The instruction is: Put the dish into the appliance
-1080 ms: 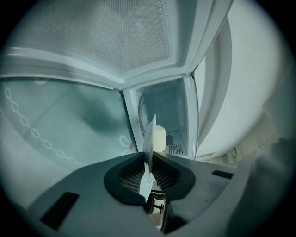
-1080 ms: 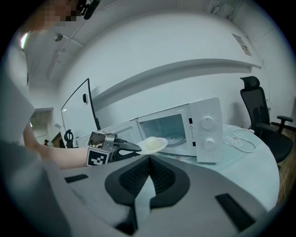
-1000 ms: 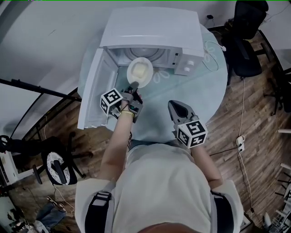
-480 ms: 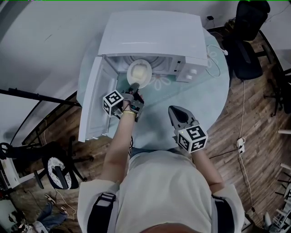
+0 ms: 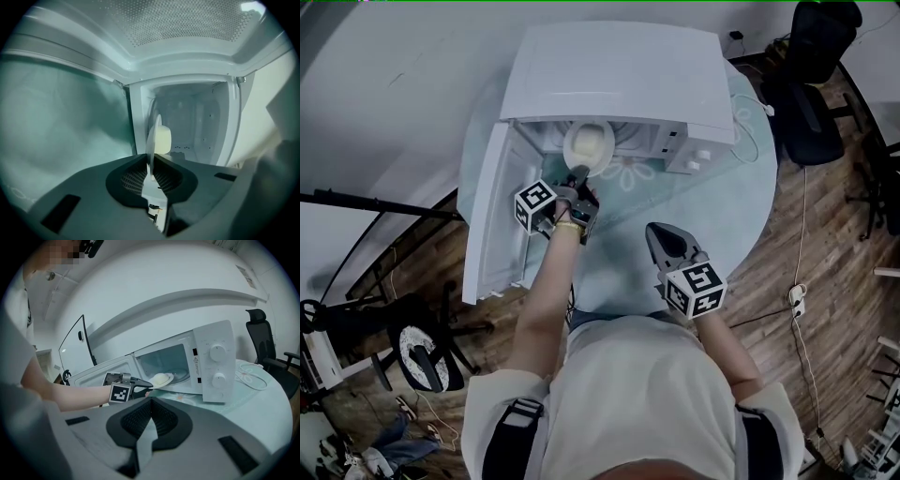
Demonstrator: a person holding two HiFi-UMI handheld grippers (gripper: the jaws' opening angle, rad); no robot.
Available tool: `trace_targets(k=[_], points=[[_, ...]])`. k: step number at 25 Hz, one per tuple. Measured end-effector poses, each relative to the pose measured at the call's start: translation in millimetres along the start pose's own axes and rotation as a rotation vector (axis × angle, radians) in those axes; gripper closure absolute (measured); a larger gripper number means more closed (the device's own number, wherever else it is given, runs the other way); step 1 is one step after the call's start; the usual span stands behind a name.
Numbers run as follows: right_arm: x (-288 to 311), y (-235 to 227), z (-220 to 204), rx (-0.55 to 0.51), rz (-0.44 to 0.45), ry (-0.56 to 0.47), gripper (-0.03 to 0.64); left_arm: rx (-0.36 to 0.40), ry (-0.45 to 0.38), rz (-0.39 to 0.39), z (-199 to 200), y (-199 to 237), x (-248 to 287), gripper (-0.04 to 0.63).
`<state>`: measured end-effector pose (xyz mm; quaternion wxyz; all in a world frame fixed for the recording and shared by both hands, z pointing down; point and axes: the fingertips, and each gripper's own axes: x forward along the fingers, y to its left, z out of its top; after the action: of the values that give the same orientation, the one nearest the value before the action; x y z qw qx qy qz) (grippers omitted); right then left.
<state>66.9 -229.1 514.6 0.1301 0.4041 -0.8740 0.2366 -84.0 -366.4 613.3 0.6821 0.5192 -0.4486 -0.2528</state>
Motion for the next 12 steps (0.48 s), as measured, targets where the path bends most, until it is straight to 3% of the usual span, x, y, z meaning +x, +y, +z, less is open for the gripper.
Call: trace_targets(k=[12], points=[[9.0, -8.3, -2.3, 0.011, -0.006, 0.015, 0.611, -0.034, -0.020, -0.015, 12.6, -4.1, 32.3, 0.555]])
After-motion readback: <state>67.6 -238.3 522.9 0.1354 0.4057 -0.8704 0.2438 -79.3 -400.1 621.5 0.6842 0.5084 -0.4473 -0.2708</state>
